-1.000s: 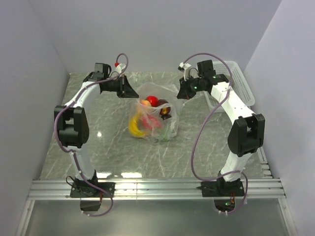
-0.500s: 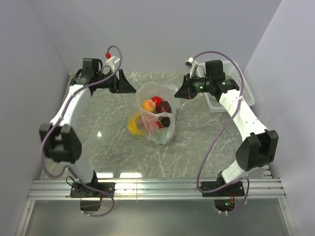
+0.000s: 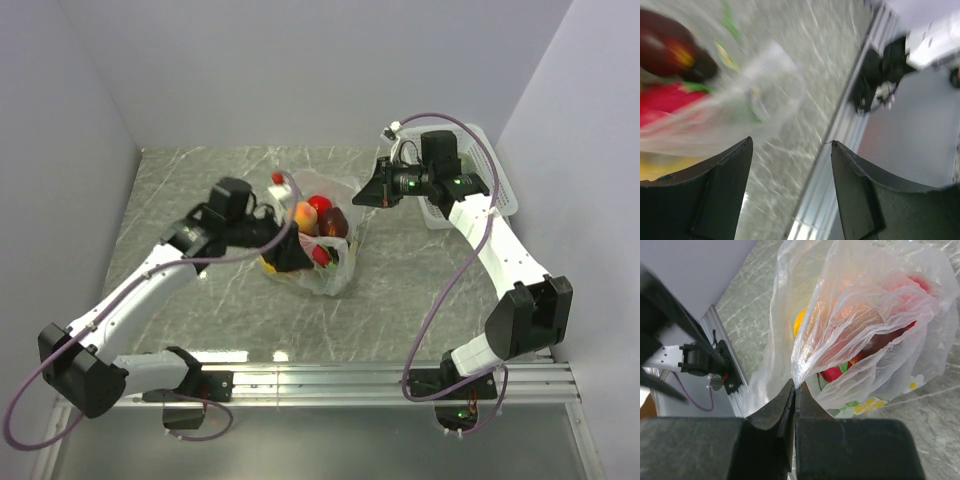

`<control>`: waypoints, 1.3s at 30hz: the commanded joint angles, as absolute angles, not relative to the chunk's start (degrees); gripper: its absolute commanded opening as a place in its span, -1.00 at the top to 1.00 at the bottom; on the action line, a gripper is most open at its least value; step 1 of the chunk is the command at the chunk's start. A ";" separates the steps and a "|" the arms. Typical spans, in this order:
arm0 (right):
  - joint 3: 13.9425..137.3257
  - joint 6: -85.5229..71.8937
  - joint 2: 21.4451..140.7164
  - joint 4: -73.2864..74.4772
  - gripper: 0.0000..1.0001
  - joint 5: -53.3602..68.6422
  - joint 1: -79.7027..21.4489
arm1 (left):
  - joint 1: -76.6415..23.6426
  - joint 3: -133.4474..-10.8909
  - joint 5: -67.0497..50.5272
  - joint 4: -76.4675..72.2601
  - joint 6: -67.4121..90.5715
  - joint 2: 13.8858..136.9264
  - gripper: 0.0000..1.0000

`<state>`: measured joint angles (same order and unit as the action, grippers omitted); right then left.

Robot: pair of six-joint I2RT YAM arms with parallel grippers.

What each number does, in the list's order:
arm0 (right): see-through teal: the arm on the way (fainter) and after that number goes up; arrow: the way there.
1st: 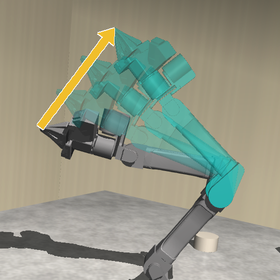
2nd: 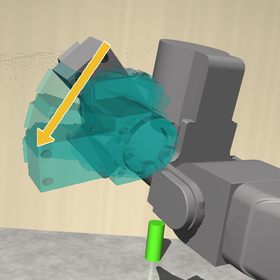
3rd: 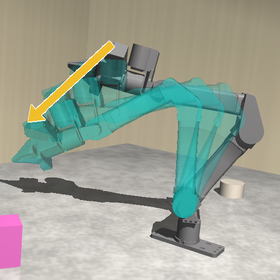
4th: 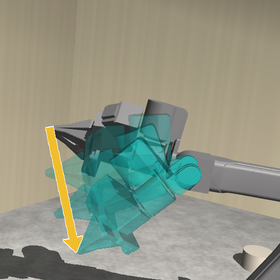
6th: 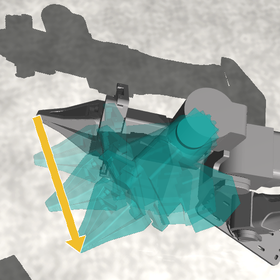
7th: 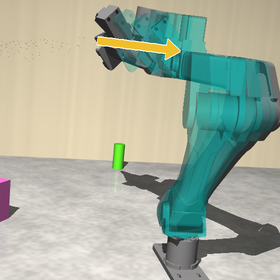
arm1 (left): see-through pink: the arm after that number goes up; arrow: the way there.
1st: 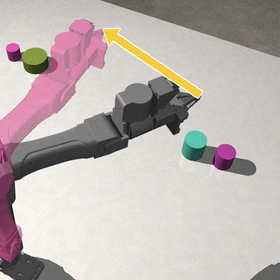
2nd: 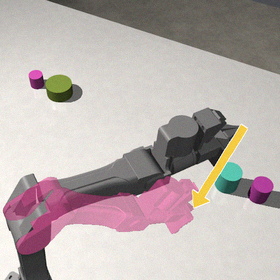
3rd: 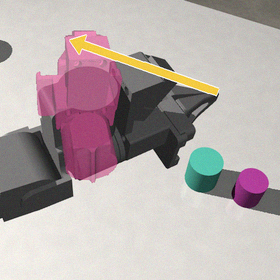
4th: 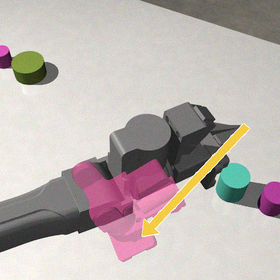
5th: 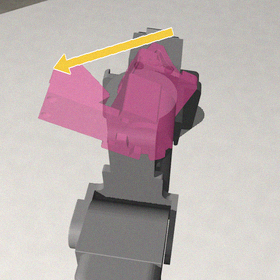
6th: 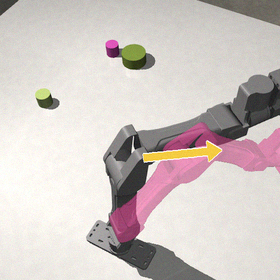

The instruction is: Place the fake fruits into the plastic bag and tie a complex knot

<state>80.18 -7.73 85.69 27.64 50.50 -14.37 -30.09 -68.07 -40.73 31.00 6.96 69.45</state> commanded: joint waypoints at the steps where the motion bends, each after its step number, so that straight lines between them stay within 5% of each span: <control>1: 79.63 -10.28 83.06 24.70 1.00 50.98 -14.59 | -36.64 -62.68 -32.54 25.59 7.82 66.80 -0.38; 6: 78.93 -10.72 82.53 24.61 1.00 50.36 -14.59 | -44.81 -58.89 -21.28 16.18 10.02 68.01 -0.40; 23: 79.98 -9.93 81.04 26.46 1.00 49.57 -14.41 | -49.83 -59.86 -13.27 3.26 12.92 79.10 -0.47; 31: 79.10 -12.83 79.98 24.08 1.00 50.19 -13.89 | -49.92 -61.25 -13.18 0.44 20.65 79.98 -0.09; 36: 79.01 -13.97 79.63 23.47 1.00 50.54 -13.54 | -49.92 -61.79 -12.13 2.99 21.80 80.94 -0.02; 39: 78.31 -14.24 79.10 22.77 1.00 50.10 -13.54 | -49.92 -60.47 -10.38 2.64 21.71 80.69 0.24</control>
<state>79.02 -12.88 81.60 26.06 49.19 -13.98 -49.71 -59.53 -12.49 3.75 20.80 80.64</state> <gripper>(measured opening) 0.010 0.412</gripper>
